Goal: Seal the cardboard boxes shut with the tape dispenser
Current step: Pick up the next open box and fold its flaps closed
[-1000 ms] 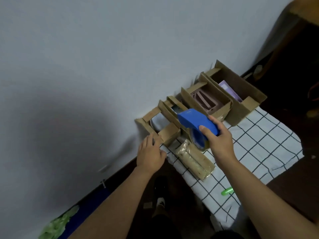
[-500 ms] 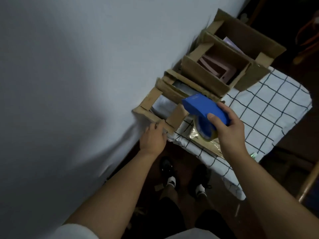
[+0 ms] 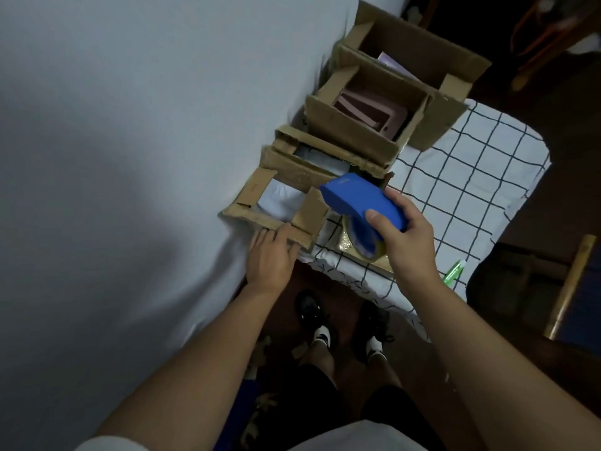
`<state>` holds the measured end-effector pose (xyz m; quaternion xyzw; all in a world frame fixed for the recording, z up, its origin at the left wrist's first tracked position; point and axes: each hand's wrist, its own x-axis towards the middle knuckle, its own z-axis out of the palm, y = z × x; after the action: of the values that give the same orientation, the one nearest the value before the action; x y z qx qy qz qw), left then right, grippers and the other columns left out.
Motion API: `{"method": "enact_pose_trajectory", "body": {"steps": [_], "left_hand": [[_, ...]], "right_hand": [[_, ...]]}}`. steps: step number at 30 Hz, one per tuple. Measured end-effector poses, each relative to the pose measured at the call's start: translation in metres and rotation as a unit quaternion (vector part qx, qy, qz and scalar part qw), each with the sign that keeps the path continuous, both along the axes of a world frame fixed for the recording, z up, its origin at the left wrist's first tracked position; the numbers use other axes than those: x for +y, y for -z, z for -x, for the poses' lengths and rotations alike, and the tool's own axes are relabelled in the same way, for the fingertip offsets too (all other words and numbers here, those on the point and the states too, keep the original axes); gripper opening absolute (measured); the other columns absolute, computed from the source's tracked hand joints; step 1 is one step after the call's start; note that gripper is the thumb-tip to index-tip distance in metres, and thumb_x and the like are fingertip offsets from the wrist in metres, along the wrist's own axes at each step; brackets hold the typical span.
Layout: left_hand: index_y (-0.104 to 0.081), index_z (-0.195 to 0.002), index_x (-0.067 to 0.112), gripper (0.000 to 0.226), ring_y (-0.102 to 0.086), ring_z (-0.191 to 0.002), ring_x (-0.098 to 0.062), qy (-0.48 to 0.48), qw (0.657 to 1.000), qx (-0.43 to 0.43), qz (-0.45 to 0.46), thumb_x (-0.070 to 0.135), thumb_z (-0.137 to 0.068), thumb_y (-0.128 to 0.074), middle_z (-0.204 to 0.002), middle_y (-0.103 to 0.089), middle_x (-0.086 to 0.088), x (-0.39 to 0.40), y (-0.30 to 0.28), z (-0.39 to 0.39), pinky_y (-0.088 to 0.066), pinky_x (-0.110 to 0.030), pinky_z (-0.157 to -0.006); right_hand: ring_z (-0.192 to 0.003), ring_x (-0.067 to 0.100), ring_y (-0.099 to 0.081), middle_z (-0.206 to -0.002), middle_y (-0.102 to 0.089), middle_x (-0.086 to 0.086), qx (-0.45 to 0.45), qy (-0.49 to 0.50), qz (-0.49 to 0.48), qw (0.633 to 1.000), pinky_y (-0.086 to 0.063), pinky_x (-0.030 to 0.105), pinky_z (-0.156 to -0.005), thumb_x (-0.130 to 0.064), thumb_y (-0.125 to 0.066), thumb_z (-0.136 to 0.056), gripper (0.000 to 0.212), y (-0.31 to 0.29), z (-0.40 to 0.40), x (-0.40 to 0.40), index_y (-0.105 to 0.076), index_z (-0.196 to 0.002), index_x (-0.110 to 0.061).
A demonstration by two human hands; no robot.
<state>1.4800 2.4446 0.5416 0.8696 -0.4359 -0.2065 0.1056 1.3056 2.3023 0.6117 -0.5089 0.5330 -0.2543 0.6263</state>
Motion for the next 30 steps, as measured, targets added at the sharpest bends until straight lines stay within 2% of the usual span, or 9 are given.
{"method": "enact_pose_trajectory", "body": {"steps": [5, 10, 14, 22, 25, 30], "left_hand": [[-0.059, -0.126, 0.006, 0.043, -0.055, -0.116, -0.036, -0.015, 0.999, -0.011, 0.033, 0.028, -0.090, -0.067, -0.117, -0.065, -0.017, 0.006, -0.025, 0.012, -0.037, -0.044, -0.108], [-0.057, -0.127, 0.011, 0.048, -0.049, -0.122, -0.031, -0.032, 0.998, -0.037, 0.029, 0.043, -0.091, -0.062, -0.120, -0.063, -0.011, 0.012, -0.057, 0.035, -0.027, -0.043, -0.114], [-0.059, -0.125, 0.012, 0.050, -0.049, -0.123, -0.027, -0.041, 0.996, -0.066, 0.045, 0.048, -0.091, -0.061, -0.122, -0.062, -0.008, 0.012, -0.087, 0.073, -0.031, -0.044, -0.111], [-0.058, -0.128, 0.010, 0.056, -0.051, -0.122, -0.029, -0.086, 0.987, -0.118, 0.066, 0.050, -0.090, -0.061, -0.124, -0.062, -0.011, -0.013, -0.142, 0.185, -0.033, -0.045, -0.111], [-0.059, -0.127, 0.007, 0.055, -0.054, -0.117, -0.034, -0.075, 0.984, -0.135, 0.089, 0.045, -0.088, -0.065, -0.119, -0.065, -0.014, -0.038, -0.159, 0.230, -0.034, -0.050, -0.109], [-0.056, -0.132, 0.007, 0.058, -0.051, -0.120, -0.032, -0.040, 0.987, -0.123, 0.095, 0.048, -0.090, -0.061, -0.121, -0.064, -0.012, -0.089, -0.162, 0.289, -0.027, -0.049, -0.112]], "right_hand": [[-0.105, -0.003, -0.061, -0.127, -0.058, -0.012, -0.026, -0.011, 0.006, 1.000, -0.054, 0.019, -0.084, -0.035, -0.079, -0.081, 0.042, -0.020, 0.005, -0.002, -0.064, -0.119, -0.043], [-0.104, -0.003, -0.062, -0.127, -0.058, -0.012, -0.071, -0.040, 0.024, 0.996, -0.053, 0.017, -0.081, -0.028, -0.078, -0.085, 0.038, -0.047, 0.016, -0.009, -0.064, -0.115, -0.047], [-0.100, -0.007, -0.061, -0.125, -0.057, -0.013, -0.107, -0.057, 0.039, 0.992, -0.052, 0.014, -0.080, -0.024, -0.077, -0.087, 0.039, -0.072, 0.040, -0.022, -0.064, -0.121, -0.038], [-0.100, -0.014, -0.059, -0.125, -0.056, -0.016, -0.168, -0.115, 0.076, 0.976, -0.050, 0.009, -0.077, -0.021, -0.076, -0.088, 0.039, -0.121, 0.147, -0.062, -0.062, -0.120, -0.037], [-0.104, -0.008, -0.060, -0.126, -0.057, -0.014, -0.170, -0.106, 0.090, 0.976, -0.051, 0.011, -0.079, -0.021, -0.077, -0.087, 0.038, -0.137, 0.197, -0.086, -0.062, -0.118, -0.038], [-0.108, 0.001, -0.061, -0.122, -0.058, -0.015, -0.155, -0.072, 0.103, 0.980, -0.052, 0.015, -0.081, -0.020, -0.077, -0.087, 0.036, -0.147, 0.264, -0.123, -0.064, -0.114, -0.039]]}}
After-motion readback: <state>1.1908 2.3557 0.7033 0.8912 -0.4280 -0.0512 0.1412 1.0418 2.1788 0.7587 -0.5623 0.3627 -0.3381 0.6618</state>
